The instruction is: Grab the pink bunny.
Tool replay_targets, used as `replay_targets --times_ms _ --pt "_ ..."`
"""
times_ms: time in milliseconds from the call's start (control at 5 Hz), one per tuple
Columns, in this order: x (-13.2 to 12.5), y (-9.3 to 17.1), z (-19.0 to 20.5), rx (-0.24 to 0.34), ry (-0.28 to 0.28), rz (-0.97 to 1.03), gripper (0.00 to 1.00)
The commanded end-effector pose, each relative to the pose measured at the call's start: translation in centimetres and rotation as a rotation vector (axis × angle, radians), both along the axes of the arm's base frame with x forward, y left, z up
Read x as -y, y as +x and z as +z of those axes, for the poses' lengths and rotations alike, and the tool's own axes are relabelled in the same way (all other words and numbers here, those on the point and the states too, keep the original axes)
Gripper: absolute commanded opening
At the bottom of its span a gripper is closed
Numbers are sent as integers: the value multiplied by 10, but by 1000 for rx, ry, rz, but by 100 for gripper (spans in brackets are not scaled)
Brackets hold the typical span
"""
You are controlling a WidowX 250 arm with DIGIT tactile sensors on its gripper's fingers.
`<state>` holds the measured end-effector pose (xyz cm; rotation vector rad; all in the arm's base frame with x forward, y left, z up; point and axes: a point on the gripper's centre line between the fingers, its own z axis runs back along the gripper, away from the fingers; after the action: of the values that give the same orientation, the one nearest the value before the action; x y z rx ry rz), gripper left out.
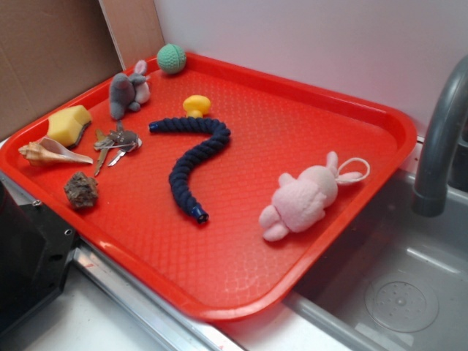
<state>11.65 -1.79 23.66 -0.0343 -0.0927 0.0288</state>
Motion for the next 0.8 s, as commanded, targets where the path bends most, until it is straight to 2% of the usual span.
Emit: replay_targets --times_ms 0,200,400,600 --pt "0 0 0 0 0 0 100" --pt "47 38 -47 42 -35 -161 100" --pt "68 63 -65 113 -69 -192 100" --pt "99 97 -92 171 -168 -139 100"
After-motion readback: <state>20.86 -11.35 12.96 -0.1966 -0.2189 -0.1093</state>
